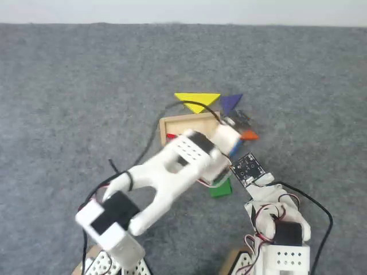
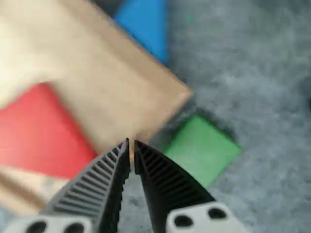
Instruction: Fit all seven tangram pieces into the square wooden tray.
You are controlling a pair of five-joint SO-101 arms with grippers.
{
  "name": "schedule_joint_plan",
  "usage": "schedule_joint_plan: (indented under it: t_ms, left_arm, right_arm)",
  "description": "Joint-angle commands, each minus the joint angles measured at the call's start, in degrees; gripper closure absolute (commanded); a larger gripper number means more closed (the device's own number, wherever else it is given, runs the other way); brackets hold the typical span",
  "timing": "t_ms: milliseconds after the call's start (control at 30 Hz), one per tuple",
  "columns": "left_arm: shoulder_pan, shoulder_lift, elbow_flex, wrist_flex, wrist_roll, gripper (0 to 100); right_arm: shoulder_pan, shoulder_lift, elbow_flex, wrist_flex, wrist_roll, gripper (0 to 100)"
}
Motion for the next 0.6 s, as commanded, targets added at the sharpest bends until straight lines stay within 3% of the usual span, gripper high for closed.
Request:
schedule_joint_plan:
  t_ms: [0, 167, 333, 567]
  left_arm:
    - [-1.4, 2.2, -3.9, 1.2, -0.4, 99]
    - [-7.6, 3.3, -4.3, 3.7, -0.9, 99]
    - [-7.7, 0.1, -3.4, 7.0, -6.0, 99]
    - [-9.9, -5.3, 0.9, 5.5, -7.0, 99]
  right_arm:
    - [0.7, -0.5, 1.0, 0.4, 0.6, 99.0]
    - [0.7, -0.5, 1.0, 0.4, 0.6, 99.0]
    - [0.7, -0.5, 1.0, 0.4, 0.6, 99.0]
    - [0.7, -0.5, 1.0, 0.4, 0.6, 99.0]
